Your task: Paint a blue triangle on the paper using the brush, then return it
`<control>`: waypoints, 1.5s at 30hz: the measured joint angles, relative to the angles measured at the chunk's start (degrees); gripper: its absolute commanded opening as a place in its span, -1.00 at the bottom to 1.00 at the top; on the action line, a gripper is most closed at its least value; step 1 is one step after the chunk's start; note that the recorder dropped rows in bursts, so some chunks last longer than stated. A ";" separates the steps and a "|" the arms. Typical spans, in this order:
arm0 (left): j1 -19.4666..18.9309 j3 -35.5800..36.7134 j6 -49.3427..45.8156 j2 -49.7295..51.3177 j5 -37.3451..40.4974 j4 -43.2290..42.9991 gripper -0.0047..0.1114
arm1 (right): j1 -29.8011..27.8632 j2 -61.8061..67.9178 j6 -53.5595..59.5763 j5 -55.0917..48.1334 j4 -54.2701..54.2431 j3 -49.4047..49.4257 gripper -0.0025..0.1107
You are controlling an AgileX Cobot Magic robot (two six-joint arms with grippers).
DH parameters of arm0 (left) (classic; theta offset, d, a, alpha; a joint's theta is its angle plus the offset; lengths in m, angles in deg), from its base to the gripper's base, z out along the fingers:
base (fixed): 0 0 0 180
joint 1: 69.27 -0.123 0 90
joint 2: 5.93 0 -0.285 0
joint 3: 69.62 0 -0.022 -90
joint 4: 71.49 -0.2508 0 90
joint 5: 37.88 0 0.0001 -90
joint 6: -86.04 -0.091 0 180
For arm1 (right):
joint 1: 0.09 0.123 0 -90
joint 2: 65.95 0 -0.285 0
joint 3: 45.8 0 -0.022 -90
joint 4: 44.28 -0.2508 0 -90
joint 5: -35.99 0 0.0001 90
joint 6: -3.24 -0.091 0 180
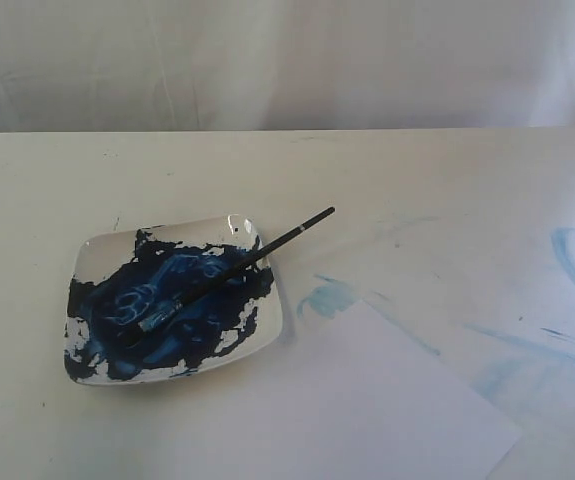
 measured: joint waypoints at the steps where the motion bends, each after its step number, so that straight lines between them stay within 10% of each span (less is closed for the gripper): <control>1: 0.97 -1.24 -3.23 1.63 3.40 3.73 -0.92 | 0.00 0.00 0.00 0.11 0.00 0.00 -0.96; 13: 3.38 -4.14 -33.77 20.85 18.60 42.82 -0.92 | 0.00 0.00 0.68 5.83 0.00 0.00 -0.96; 30: 22.12 -14.12 -26.39 42.82 13.61 25.98 -0.92 | 0.00 0.00 -15.26 9.32 -0.31 0.00 -0.96; 45: 30.18 -15.51 -25.22 55.80 5.38 24.97 -0.92 | 0.00 0.00 -20.46 9.77 -0.78 0.00 -0.96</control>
